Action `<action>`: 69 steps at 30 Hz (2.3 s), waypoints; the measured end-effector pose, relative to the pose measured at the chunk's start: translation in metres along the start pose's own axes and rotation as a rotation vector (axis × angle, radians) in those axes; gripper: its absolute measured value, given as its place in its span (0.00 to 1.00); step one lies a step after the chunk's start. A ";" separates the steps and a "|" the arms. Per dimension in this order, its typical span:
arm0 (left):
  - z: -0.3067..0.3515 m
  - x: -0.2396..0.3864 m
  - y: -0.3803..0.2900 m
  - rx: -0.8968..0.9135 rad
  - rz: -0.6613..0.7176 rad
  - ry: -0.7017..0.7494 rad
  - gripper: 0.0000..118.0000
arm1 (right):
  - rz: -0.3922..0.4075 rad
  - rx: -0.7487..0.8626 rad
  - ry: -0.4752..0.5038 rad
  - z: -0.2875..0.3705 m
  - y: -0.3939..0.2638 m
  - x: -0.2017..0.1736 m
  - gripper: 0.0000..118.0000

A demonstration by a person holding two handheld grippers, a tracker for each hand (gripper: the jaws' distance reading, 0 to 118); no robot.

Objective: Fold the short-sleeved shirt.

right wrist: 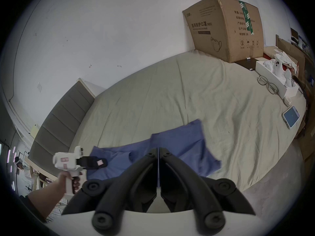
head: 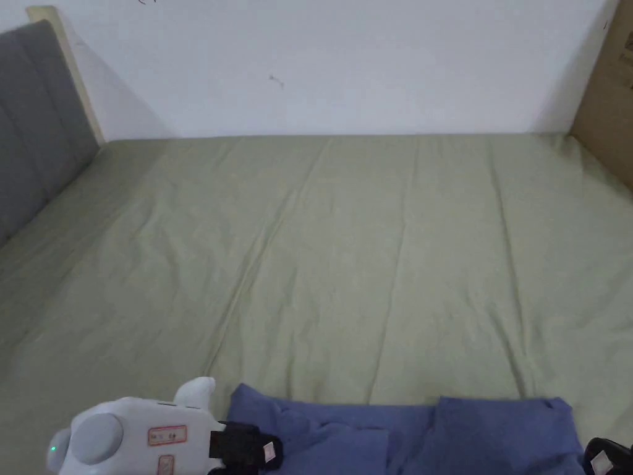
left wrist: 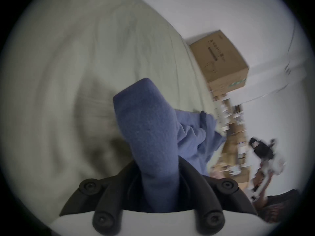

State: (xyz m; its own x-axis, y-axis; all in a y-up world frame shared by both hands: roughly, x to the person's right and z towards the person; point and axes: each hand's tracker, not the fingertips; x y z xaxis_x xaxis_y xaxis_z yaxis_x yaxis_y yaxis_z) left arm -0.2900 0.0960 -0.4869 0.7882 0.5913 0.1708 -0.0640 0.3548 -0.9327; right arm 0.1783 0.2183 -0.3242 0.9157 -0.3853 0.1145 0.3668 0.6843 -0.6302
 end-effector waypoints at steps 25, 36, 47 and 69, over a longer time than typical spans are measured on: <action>-0.092 0.191 0.011 -0.062 -0.050 -0.016 0.95 | -0.076 0.085 -0.005 0.059 -0.013 0.065 0.01; -0.098 0.239 -0.003 -0.055 -0.466 0.068 0.02 | -0.093 0.108 -0.006 0.053 -0.012 0.077 0.01; -0.196 0.211 -0.017 -0.096 -0.386 0.003 0.02 | -0.076 0.093 -0.036 0.054 -0.014 0.083 0.01; 0.129 0.211 -0.126 1.184 -0.377 0.513 0.01 | 0.380 0.696 -0.104 0.060 -0.033 -0.057 0.01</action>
State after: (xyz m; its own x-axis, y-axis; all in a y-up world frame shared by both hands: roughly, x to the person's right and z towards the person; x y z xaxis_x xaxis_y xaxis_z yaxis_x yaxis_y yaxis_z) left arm -0.1949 0.2697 -0.2926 0.9968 0.0754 -0.0257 -0.0749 0.9969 0.0223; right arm 0.1242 0.2550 -0.2635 0.9967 -0.0124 0.0806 0.0141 0.9997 -0.0206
